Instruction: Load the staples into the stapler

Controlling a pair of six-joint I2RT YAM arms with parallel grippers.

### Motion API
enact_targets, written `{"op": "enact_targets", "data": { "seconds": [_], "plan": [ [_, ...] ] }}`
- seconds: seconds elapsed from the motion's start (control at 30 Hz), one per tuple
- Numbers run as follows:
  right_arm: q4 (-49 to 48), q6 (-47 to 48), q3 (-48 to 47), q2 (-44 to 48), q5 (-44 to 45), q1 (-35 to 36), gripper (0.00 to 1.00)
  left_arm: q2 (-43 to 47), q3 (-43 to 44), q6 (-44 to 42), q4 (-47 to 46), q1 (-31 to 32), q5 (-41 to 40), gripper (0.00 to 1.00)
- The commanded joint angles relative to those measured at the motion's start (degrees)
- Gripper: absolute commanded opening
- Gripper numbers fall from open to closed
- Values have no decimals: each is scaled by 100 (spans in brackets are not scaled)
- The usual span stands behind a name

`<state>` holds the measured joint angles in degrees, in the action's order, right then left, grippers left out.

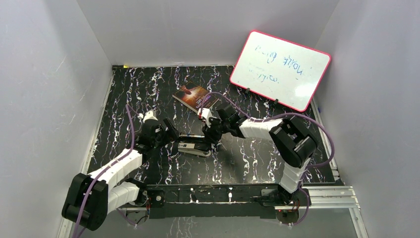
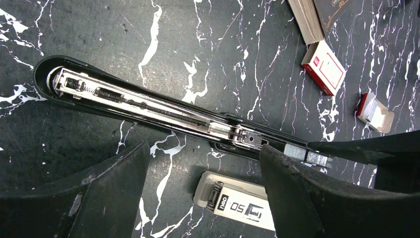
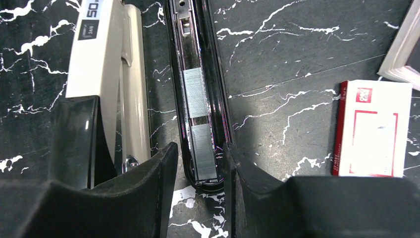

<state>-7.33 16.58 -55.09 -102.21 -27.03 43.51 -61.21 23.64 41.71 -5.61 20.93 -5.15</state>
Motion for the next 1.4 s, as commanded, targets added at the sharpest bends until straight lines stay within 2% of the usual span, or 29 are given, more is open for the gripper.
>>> {"op": "enact_targets", "data": {
  "seconds": [0.0, 0.07, 0.43, 0.53, 0.77, 0.93, 1.03, 1.37],
  "plan": [
    [5, 83, -305, -203, -147, -8, 44, 20, -59, 172, -175, -109, 134, 80],
    [9, 85, -329, -275, -114, -8, 40, -25, -70, 260, -259, -151, 185, 80],
    [-430, -489, -186, -461, 60, -4, 4, -589, -301, 1092, -1315, -349, 808, 83],
    [-684, -738, -19, -423, 24, -8, 0, -754, -360, 1297, -1623, -369, 878, 83],
    [-869, -1210, 48, -424, -86, -4, 0, -1376, -646, 1782, -2841, -383, 735, 81],
    [-814, -1163, 91, -374, -107, -1, 0, -2131, -808, 2116, -4120, -419, 569, 73],
    [-734, -1102, 98, -378, -122, 1, 0, -2612, -679, 2055, -4581, -436, 544, 66],
    [-684, -968, 106, -454, -101, 2, 0, -3268, -35, 659, -5056, -475, 1326, 30]
  ]
}}
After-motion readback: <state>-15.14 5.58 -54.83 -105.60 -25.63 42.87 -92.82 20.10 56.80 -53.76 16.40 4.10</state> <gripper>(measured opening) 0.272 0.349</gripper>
